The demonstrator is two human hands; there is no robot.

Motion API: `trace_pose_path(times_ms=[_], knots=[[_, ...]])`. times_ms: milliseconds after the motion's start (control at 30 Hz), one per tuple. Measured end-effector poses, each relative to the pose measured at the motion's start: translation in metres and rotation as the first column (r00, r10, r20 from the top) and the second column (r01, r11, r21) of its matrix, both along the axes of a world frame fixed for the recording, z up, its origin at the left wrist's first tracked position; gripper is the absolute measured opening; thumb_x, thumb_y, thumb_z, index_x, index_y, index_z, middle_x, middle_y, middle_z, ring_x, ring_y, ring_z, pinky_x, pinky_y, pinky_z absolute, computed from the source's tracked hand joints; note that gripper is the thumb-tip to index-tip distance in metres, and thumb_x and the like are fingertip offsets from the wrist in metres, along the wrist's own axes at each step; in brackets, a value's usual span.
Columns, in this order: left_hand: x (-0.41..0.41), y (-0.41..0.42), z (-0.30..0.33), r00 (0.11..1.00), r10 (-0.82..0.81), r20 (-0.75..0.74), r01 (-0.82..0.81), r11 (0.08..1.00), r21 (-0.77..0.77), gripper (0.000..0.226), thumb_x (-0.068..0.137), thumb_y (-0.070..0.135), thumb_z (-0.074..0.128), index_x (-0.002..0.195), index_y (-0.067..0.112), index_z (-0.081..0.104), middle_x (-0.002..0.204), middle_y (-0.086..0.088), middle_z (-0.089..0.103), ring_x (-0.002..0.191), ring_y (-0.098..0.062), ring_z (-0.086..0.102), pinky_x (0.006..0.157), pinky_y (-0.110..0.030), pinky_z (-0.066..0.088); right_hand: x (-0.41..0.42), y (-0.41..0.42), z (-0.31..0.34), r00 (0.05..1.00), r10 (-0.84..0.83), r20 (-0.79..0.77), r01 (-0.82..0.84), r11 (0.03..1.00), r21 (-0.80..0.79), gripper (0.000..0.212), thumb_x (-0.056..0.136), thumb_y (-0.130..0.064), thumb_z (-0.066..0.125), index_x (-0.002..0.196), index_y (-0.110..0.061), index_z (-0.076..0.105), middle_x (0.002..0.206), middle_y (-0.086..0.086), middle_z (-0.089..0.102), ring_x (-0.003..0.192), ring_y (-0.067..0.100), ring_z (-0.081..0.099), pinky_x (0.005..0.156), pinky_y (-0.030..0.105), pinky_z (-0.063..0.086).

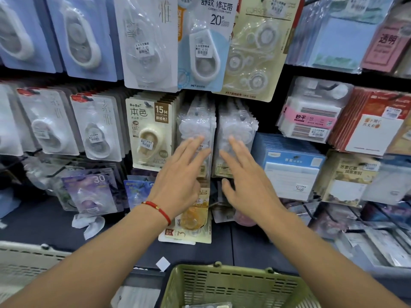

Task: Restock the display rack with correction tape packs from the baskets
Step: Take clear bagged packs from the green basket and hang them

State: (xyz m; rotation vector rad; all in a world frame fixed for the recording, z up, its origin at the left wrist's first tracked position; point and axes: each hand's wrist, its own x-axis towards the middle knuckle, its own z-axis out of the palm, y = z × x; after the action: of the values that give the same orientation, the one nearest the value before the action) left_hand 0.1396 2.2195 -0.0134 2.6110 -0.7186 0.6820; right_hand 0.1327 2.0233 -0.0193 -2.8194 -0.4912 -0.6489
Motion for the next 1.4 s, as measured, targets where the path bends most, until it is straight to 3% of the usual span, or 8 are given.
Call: trace_pose_path(times_ms=[367, 500, 667, 800, 1000, 1133, 1300, 1400], knots=[[0.011, 0.016, -0.015, 0.997, -0.075, 0.022, 0.075, 0.997, 0.011, 0.079, 0.081, -0.009, 0.059, 0.156, 0.010, 0.045, 0.177, -0.004, 0.005, 0.163, -0.020, -0.003, 0.132, -0.036, 0.013, 0.084, 0.020, -0.009, 0.979, -0.187, -0.086, 0.182, 0.981, -0.058, 0.103, 0.082, 0.002, 0.063, 0.168, -0.013, 0.006, 0.175, 0.004, -0.017, 0.162, 0.024, -0.012, 0.126, 0.048, 0.029], [0.007, 0.018, -0.012, 0.994, -0.106, -0.010, 0.106, 0.994, -0.008, 0.073, 0.083, -0.009, 0.058, 0.152, 0.013, 0.049, 0.177, -0.002, 0.003, 0.163, -0.018, -0.004, 0.131, -0.037, 0.021, 0.073, 0.023, -0.016, 0.985, -0.161, -0.063, 0.163, 0.986, 0.032, 0.082, 0.087, 0.000, 0.060, 0.162, -0.011, 0.030, 0.176, 0.005, 0.002, 0.161, 0.025, 0.011, 0.117, 0.044, 0.043], [-0.012, 0.023, -0.025, 0.989, -0.118, -0.087, 0.120, 0.993, 0.022, 0.062, 0.083, -0.006, 0.063, 0.143, 0.008, 0.058, 0.165, -0.013, 0.037, 0.152, -0.034, 0.034, 0.119, -0.049, 0.040, 0.013, 0.004, -0.050, 0.996, -0.060, 0.071, 0.042, 0.971, 0.237, 0.033, 0.094, -0.009, 0.059, 0.126, -0.015, 0.065, 0.136, -0.001, 0.061, 0.106, 0.024, 0.065, 0.082, 0.042, 0.057], [-0.045, 0.024, -0.079, 0.979, -0.158, -0.130, 0.156, 0.987, -0.029, 0.053, 0.073, -0.008, 0.072, 0.124, 0.005, 0.069, 0.136, -0.016, 0.064, 0.123, -0.043, 0.059, 0.098, -0.054, 0.055, -0.052, -0.030, -0.109, 0.999, -0.004, 0.034, 0.001, 0.994, 0.111, 0.018, 0.093, -0.019, 0.055, 0.105, -0.018, 0.067, 0.099, -0.004, 0.066, 0.074, 0.023, 0.063, 0.058, 0.033, 0.047], [-0.112, 0.029, -0.197, 0.900, -0.039, -0.435, 0.084, 0.993, 0.085, 0.050, 0.071, -0.006, 0.073, 0.119, 0.008, 0.075, 0.137, -0.016, 0.065, 0.133, -0.041, 0.058, 0.107, -0.052, 0.052, -0.099, -0.062, -0.218, 0.654, -0.129, -0.745, 0.065, 0.991, -0.114, 0.026, 0.097, -0.022, 0.056, 0.119, -0.024, 0.069, 0.114, 0.001, 0.074, 0.109, 0.027, 0.068, 0.086, 0.034, 0.052], [-0.147, 0.034, -0.251, 0.802, 0.098, -0.589, 0.071, 0.964, 0.256, 0.064, 0.088, 0.021, 0.073, 0.150, 0.023, 0.054, 0.176, -0.009, 0.011, 0.163, -0.031, -0.001, 0.132, -0.042, 0.008, -0.135, -0.067, -0.294, 0.348, -0.157, -0.924, -0.002, 0.986, -0.169, 0.060, 0.099, -0.028, 0.063, 0.156, -0.023, 0.044, 0.159, 0.008, 0.048, 0.143, 0.029, 0.048, 0.112, 0.035, 0.041], [-0.164, 0.024, -0.272, 0.815, 0.198, -0.544, -0.007, 0.943, 0.333, 0.061, 0.087, 0.039, 0.069, 0.146, 0.033, 0.055, 0.177, -0.005, -0.004, 0.160, -0.023, -0.021, 0.126, -0.045, -0.018, -0.147, -0.042, -0.337, 0.480, -0.126, -0.868, 0.206, 0.978, -0.028, 0.080, 0.100, -0.026, 0.067, 0.166, -0.020, 0.021, 0.175, 0.004, 0.012, 0.156, 0.030, 0.028, 0.123, 0.043, 0.033], [-0.164, 0.023, -0.271, 0.811, 0.230, -0.538, -0.014, 0.927, 0.375, 0.058, 0.087, 0.042, 0.067, 0.143, 0.034, 0.058, 0.177, -0.005, 0.000, 0.162, -0.025, -0.014, 0.127, -0.046, -0.014, -0.140, -0.023, -0.352, 0.424, -0.110, -0.899, 0.497, 0.858, 0.130, 0.089, 0.100, -0.028, 0.069, 0.166, -0.018, 0.010, 0.167, 0.013, 0.032, 0.147, 0.036, 0.042, 0.117, 0.046, 0.041]])
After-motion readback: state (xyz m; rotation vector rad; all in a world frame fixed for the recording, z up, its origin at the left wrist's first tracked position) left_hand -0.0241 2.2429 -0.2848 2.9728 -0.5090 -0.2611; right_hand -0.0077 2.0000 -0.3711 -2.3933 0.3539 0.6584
